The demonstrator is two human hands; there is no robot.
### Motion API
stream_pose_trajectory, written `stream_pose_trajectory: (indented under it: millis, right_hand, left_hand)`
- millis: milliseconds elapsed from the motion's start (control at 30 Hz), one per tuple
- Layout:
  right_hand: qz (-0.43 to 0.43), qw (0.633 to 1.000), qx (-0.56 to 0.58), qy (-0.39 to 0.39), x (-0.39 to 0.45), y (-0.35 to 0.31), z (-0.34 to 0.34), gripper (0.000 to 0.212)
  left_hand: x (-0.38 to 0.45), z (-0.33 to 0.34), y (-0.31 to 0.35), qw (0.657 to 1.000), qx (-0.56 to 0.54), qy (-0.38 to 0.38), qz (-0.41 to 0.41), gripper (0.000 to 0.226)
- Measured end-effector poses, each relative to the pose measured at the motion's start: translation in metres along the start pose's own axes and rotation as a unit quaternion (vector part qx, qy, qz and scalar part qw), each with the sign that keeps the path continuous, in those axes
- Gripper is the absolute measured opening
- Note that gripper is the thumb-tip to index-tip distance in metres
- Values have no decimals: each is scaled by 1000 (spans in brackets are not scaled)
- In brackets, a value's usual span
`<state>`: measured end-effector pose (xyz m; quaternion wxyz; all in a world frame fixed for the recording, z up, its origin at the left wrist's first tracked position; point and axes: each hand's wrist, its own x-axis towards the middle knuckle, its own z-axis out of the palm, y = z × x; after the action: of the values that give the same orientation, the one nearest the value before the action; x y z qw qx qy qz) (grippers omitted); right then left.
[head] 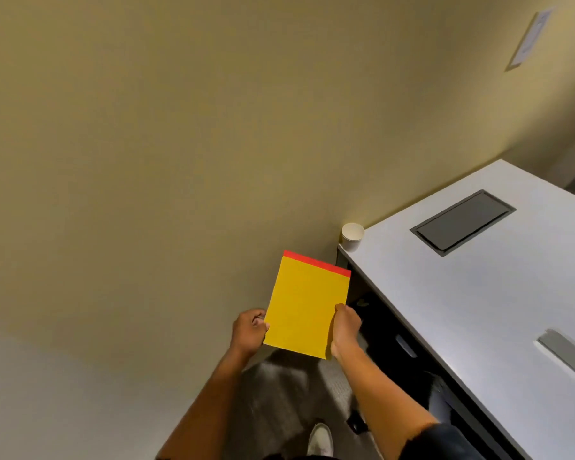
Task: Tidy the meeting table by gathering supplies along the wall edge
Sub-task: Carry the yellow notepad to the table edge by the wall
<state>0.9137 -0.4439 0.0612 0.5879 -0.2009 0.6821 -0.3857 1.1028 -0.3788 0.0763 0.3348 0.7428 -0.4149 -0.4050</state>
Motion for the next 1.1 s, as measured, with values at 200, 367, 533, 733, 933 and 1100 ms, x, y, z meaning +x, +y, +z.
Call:
stream_pose_trajectory:
  millis: [200, 367, 533, 733, 933, 1100]
  right_hand:
    - [8, 992, 63, 104, 40, -33, -12, 33]
    - [14, 972, 119, 203, 70, -58, -31, 28]
    - [12, 949, 166, 268, 90, -89, -50, 21]
    - [-29, 915, 219, 339, 101, -120, -75, 23]
    - [-51, 896, 274, 346, 133, -142, -93, 28]
    - [-41, 892, 300, 337, 190, -173, -104, 33]
  left_hand:
    - [72, 35, 29, 994, 42, -93, 40, 29]
    - [120, 66, 88, 963, 118, -222, 98, 14]
    - [197, 110, 108, 926, 187, -303, 126, 11]
    - [202, 138, 192, 901, 145, -386, 136, 30]
    - [234, 168, 221, 905, 117, -377, 157, 22]
    - [278, 192, 253, 919, 131, -326, 181, 24]
